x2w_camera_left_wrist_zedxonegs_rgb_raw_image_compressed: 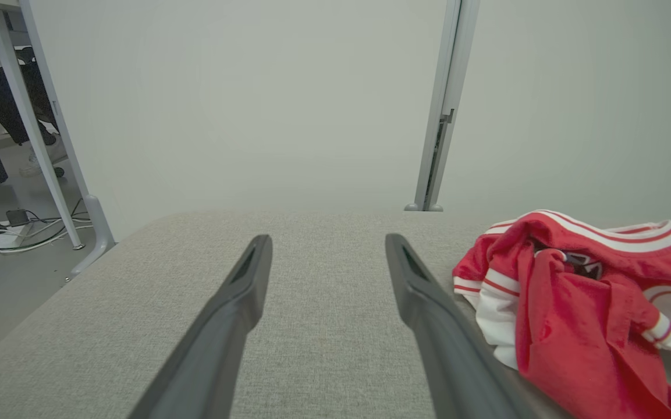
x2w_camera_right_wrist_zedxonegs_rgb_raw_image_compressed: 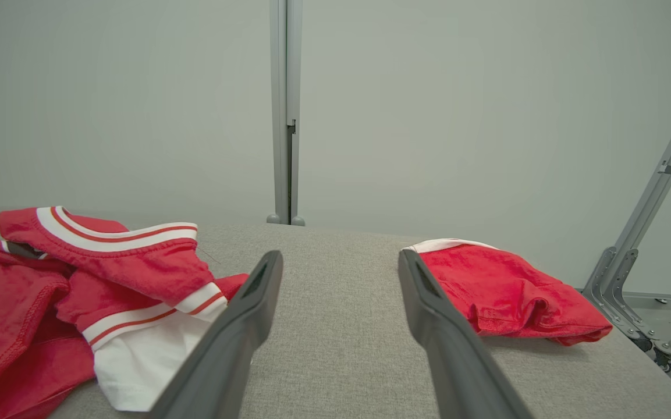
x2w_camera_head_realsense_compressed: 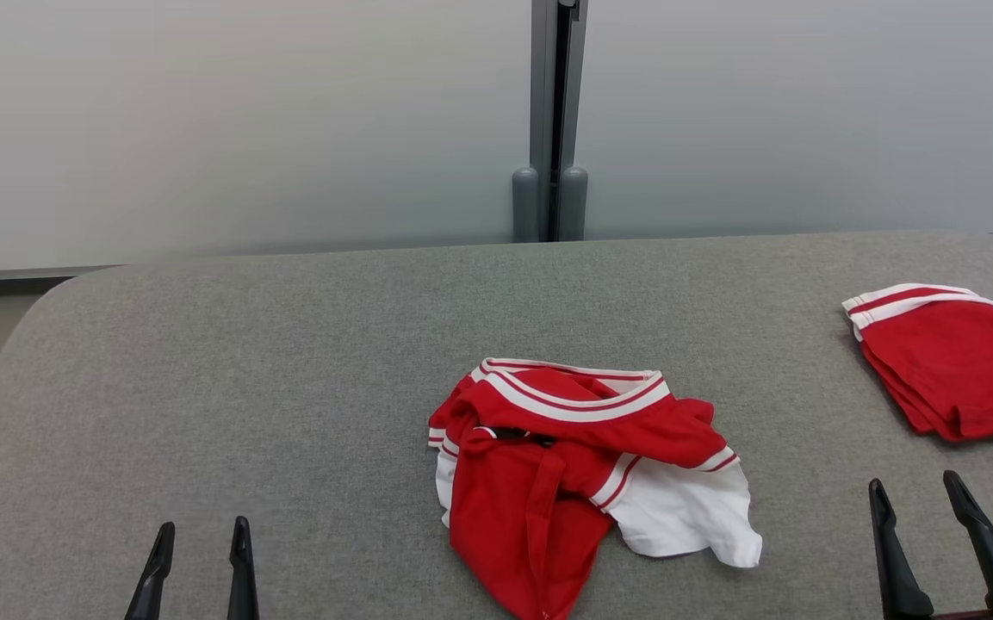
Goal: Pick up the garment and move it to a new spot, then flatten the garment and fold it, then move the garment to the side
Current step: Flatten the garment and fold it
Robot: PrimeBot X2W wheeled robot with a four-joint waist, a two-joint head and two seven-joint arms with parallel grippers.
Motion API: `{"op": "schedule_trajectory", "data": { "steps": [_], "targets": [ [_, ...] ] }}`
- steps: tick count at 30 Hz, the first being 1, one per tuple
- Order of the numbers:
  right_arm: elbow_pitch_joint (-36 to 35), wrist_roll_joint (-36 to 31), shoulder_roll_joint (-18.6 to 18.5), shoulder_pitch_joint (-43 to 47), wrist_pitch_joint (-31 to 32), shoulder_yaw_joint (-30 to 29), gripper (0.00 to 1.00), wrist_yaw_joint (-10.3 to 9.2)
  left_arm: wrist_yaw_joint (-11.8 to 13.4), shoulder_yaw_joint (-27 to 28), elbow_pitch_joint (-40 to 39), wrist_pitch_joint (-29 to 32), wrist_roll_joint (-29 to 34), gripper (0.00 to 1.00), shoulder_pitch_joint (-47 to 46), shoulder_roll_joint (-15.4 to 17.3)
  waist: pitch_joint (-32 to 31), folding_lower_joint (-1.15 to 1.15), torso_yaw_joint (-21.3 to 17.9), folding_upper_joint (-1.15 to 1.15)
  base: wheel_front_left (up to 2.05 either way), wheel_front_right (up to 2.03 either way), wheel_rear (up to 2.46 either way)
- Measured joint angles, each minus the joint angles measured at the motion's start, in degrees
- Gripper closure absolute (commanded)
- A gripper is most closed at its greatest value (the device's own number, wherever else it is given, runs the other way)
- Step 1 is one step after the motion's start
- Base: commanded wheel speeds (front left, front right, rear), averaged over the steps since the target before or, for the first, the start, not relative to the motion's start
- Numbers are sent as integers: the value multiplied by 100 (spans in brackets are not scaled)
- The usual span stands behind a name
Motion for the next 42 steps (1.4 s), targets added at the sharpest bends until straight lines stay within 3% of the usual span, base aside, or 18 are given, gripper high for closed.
{"op": "schedule_trajectory", "data": {
  "steps": [7, 11, 16, 21, 27, 28, 29, 30, 33, 36, 42],
  "targets": [
    [-79, -1, -1, -97, 0, 82, 0, 0, -174, 177, -22, 0, 110, 0, -12, -93, 46, 0, -3, 0, 0, 0, 0],
    [467, 88, -68, -258, 18, 697, 0, 0, -252, 175, -53, 0, 144, 0, -42, -115, 129, 0, 53, 0, 0, 0, 0],
    [1115, 137, -370, -1026, 831, 1155, 0, 1, -267, 52, -80, -1, 75, 0, -192, -123, 324, 0, 129, 0, 0, 0, 0],
    [1545, 178, -459, -1543, 1388, 1335, 0, 1, -241, -138, -58, -1, -32, 0, -433, -134, 541, 0, 241, 0, 0, 0, 0],
    [2197, 377, -773, -2033, 1860, 2046, 0, 0, -154, -298, -4, -1, -171, 0, -619, -129, 763, 0, 492, 0, 0, 0, 0],
    [2262, 526, -809, -2105, 1927, 2168, 4, 0, -142, -318, 5, 0, -196, 0, -630, -132, 787, 0, 528, 0, 0, 0, 0],
    [2304, 671, -845, -2180, 1991, 2338, 91, 0, -141, -336, 11, 0, -211, 0, -645, -133, 806, 0, 557, 0, 0, 0, 0],
    [2304, 823, -888, -2252, 2036, 2512, 100, 0, -132, -347, 15, 0, -223, 0, -662, -133, 821, 0, 582, 0, 0, 0, 0],
    [1989, 1633, -1026, -2402, 2312, 2943, 100, 0, -89, -389, 10, -1, -268, 0, -696, -132, 816, 0, 643, 0, 0, 0, 0],
    [1136, 2661, -1141, -2533, 2864, 3389, 100, -7, -44, -410, -5, -1, -319, 0, -697, -131, 790, 0, 646, 0, 0, 0, 0],
    [-506, 3979, -1216, -3004, 3807, 3383, 100, -8, -4, -602, 37, -1, -477, 0, -759, -131, 708, 0, 688, 0, 0, 0, 0]
  ]
}}
